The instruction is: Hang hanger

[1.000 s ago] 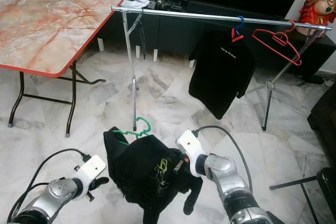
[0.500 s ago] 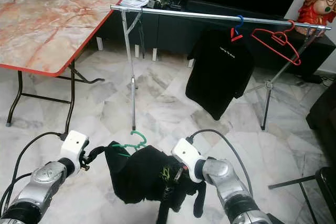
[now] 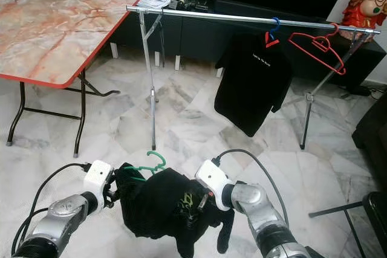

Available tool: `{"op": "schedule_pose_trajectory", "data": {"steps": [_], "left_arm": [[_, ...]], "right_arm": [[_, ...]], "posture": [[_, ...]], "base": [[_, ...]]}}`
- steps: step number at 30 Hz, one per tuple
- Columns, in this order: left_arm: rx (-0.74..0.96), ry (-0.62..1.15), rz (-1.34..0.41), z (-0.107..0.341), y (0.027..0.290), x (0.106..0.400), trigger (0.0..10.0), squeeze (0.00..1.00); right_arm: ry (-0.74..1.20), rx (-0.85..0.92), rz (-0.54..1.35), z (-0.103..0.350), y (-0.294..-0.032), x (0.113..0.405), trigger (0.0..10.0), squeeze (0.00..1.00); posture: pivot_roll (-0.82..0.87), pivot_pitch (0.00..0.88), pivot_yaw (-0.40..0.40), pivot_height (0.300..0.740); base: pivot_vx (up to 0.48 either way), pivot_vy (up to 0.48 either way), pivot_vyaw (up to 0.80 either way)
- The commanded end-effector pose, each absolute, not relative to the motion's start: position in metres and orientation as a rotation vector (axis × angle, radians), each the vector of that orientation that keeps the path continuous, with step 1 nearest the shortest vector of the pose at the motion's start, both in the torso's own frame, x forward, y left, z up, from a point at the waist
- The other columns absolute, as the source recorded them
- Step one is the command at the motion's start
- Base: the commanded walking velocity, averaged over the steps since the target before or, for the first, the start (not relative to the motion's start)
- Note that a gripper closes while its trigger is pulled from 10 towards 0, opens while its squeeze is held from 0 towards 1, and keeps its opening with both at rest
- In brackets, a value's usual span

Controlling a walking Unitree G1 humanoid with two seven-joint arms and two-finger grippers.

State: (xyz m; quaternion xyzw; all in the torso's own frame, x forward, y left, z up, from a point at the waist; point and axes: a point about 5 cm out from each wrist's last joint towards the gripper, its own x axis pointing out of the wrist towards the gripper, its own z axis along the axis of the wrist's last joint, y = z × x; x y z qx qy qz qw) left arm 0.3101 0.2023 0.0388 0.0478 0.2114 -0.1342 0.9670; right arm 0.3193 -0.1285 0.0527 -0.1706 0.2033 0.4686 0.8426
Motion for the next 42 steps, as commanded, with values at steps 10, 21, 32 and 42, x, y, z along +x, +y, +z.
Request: {"op": "schedule_pose_trajectory", "data": {"steps": [10,21,32,42], "left_arm": [[-0.151,0.460,-0.146,0.034,0.210,0.309,10.0,1.00],[-0.153,0.496,-0.169,0.025,0.206,0.303,10.0,0.00],[-0.178,0.511,-0.224,0.021,0.198,0.300,0.0,0.00],[-0.155,0.513,-0.232,0.020,0.198,0.299,0.0,0.00]], "right_arm": [[0.403,-0.360,1.001,0.055,-0.129,0.319,10.0,0.00],[0.367,-0.337,1.077,0.060,-0.125,0.316,10.0,0.00],[0.349,-0.326,1.102,0.062,-0.122,0.315,10.0,0.00],[0.352,-0.327,1.108,0.061,-0.122,0.313,10.0,0.00]], "posture": [[0.08,0.102,-0.147,0.740],[0.07,0.088,-0.143,0.740],[0.07,0.087,-0.144,0.740],[0.07,0.097,-0.146,0.740]], "base": [[0.000,0.000,0.00],[0.000,0.000,0.00],[0.000,0.000,0.00],[0.000,0.000,0.00]]}}
